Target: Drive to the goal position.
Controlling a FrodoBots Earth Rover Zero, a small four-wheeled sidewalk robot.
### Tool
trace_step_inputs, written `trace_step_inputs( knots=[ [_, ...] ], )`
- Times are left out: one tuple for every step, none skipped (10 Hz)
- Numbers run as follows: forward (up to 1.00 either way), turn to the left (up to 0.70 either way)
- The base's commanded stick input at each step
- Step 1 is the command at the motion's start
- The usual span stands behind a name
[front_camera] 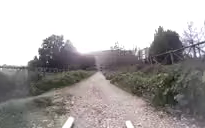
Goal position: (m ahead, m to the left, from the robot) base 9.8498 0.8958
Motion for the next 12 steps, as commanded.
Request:
trace_step_inputs(
  knots=[
    [0.7, 0.0],
    [0.7, 0.0],
    [0.7, 0.02],
    [0.7, 0.15],
    [0.7, 0.25],
    [0.7, 0.33],
    [0.7, 0.0],
    [0.7, 0.0],
    [0.7, 0.0],
    [0.7, 0.0],
    [0.7, 0.0],
    [0.7, 0.0]
  ],
)
